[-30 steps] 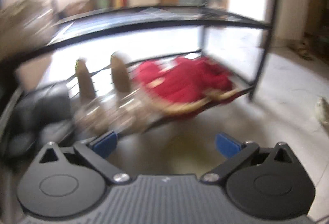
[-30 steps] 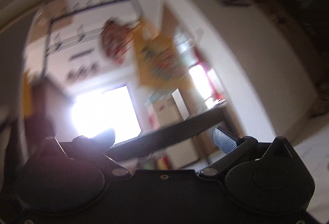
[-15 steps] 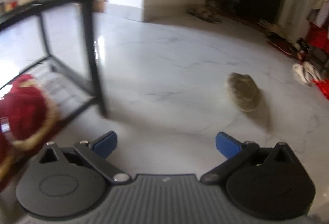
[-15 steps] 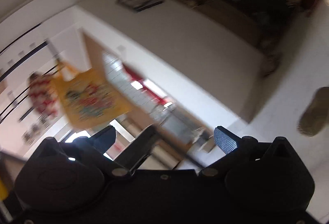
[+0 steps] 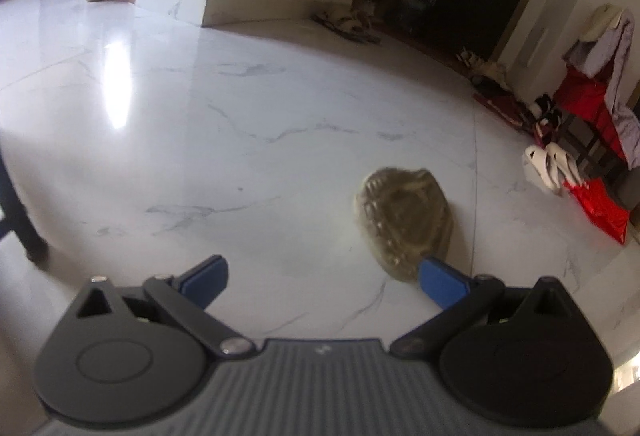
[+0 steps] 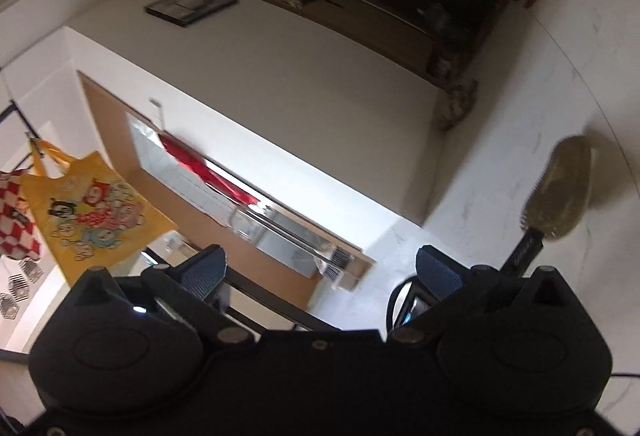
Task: Organize scattered shoes
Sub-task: 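Swing the left gripper to the other cream slide and grasp its strap, then carry the held cream slide with the left gripper back toward the shoe rack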
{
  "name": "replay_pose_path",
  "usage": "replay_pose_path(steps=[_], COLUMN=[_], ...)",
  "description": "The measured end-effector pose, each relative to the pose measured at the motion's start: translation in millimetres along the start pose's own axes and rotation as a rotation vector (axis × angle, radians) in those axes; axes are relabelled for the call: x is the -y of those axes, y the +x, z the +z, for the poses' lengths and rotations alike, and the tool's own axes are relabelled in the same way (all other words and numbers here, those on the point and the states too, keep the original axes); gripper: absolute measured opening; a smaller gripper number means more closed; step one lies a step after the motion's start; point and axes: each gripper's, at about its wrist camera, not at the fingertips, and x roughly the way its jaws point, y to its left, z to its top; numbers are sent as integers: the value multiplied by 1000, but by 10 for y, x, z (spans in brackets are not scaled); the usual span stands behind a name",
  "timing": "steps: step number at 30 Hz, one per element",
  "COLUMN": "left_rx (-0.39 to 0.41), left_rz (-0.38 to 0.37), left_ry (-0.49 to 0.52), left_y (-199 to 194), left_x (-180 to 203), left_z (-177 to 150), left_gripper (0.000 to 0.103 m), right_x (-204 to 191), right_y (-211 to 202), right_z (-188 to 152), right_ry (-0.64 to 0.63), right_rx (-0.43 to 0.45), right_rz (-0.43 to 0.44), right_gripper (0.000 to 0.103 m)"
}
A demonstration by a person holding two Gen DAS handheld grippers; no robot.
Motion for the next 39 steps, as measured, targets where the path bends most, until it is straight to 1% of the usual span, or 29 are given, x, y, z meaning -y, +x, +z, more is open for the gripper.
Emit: replay_pose_path(steps=[1, 3, 5, 7, 10, 14, 17, 20, 21, 22, 23, 25, 27, 29, 31, 33, 35, 37, 39], left_rx=[0, 2, 9, 12, 11, 13, -14, -34, -39, -67, -101, -112, -111, -93, -74, -46, -17, -3, 52], left_rz=[-3, -75, -137, -152, -162, -174, -164, -148, -141, -153, -171, -198, -213, -215, -212, -216, -214, -190, -132], left_ry=[-3, -55, -76, -89, -122, -151, -155, -177, -187, -211, -239, -237, -257, -290, -302, -312, -328, -349, -402], left_y=[2, 56, 114, 211, 342, 470, 548, 630, 654, 697, 746, 733, 682, 577, 436, 207, -48, -231, -587], left_x=[-4, -25, -15, 8, 40, 87, 126, 158, 161, 137, 105, 84, 34, -33, -100, -198, -314, -418, -624], left_z=[12, 4, 30, 58, 84, 98, 108, 83, 69, 52, 35, 11, -9, -48, -91, -136, -188, -221, -346], left_gripper=[102, 102, 102, 101, 98, 98, 97, 79, 58, 34, 32, 29, 25, 24, 23, 20, 19, 18, 18], right_x=[49, 117, 137, 175, 228, 321, 345, 355, 355, 355, 356, 357, 364, 379, 401, 424, 430, 422, 377], right_y=[-40, -95, -80, -83, -60, -97, -105, -75, -50, -49, -51, -53, -55, -51, -42, -39, -58, -76, -114], right_z=[-12, -32, -43, -43, -36, -26, -34, -64, -74, -78, -81, -89, -113, -140, -154, -158, -157, -162, -183], right_ry=[3, 3, -5, -9, 12, 4, 0, -2, -12, -15, -17, -22, -16, -4, 14, 42, 45, 43, 31], right_rx=[6, 20, 12, 0, -24, -7, -7, -28, -43, -44, -43, -42, -49, -59, -72, -81, -70, -60, -55], right_rz=[1, 10, 14, 16, -13, -30, -34, -42, -48, -50, -52, -55, -50, -51, -57, -69, -70, -71, -62], right_gripper=[103, 103, 103, 103, 103, 103, 103, 103, 103, 103, 103, 103, 103, 103, 103, 103, 103, 103, 103])
